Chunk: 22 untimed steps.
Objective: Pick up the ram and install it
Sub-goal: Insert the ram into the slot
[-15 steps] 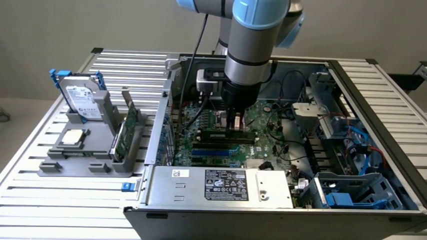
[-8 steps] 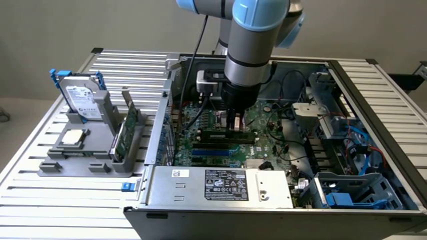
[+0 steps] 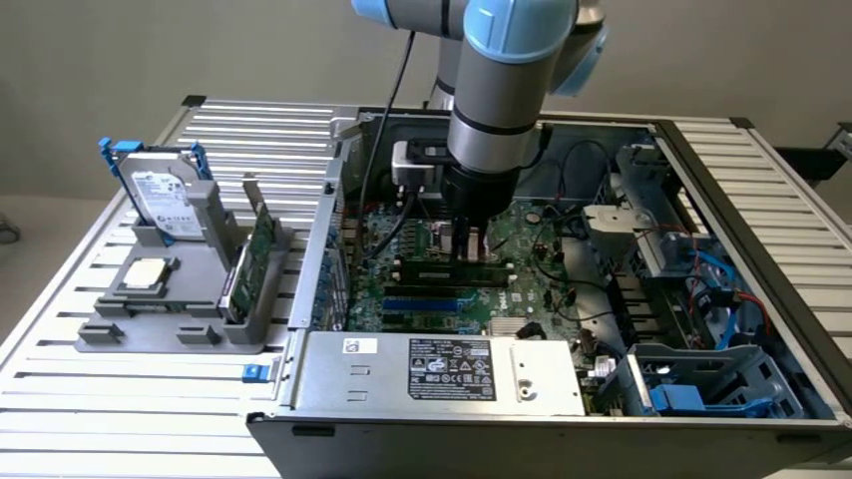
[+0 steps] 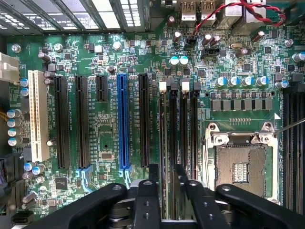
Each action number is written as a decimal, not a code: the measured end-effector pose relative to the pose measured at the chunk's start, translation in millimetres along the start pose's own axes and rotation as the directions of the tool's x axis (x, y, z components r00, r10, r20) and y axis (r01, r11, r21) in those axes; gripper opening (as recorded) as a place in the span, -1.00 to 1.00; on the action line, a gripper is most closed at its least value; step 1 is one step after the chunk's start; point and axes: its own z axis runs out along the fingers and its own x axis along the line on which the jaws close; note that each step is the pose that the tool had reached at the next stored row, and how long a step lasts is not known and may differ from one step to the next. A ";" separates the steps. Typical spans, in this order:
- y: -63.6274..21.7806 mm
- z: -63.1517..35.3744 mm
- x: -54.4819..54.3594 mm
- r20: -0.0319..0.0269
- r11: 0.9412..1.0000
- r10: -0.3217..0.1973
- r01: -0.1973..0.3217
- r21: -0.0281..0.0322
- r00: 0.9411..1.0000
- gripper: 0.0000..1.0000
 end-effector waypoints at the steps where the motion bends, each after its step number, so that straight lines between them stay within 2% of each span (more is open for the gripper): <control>1: 0.1 -0.3 0.0 0.000 1.000 0.000 0.000 0.000 1.000 -0.32; 2: 0.3 -1.1 0.0 0.001 1.000 0.000 0.000 0.000 1.000 -0.20; 4: 0.8 -4.9 0.0 0.001 1.000 0.000 0.000 0.000 1.000 -0.20; 5: 1.2 -7.7 0.0 0.002 1.000 0.000 0.000 0.000 1.000 -0.07; 12: 4.5 -29.2 0.1 0.003 1.000 0.000 0.000 0.000 1.000 -0.07; 15: 4.7 -30.5 0.1 0.003 1.000 0.000 0.000 0.000 1.000 -0.07; 16: 4.8 -30.5 0.1 0.004 1.000 0.000 0.000 0.000 1.000 -0.12; 17: 4.8 -30.6 0.1 0.004 1.000 0.000 0.000 0.000 1.000 -0.25; 18: 4.8 -30.7 0.1 0.004 1.000 0.000 0.000 0.000 1.000 -0.25; 19: 4.8 -30.7 0.1 0.004 1.000 0.000 0.000 0.000 1.000 -0.49; 22: 4.8 -30.7 0.1 0.005 1.000 0.000 0.000 0.000 1.000 -0.61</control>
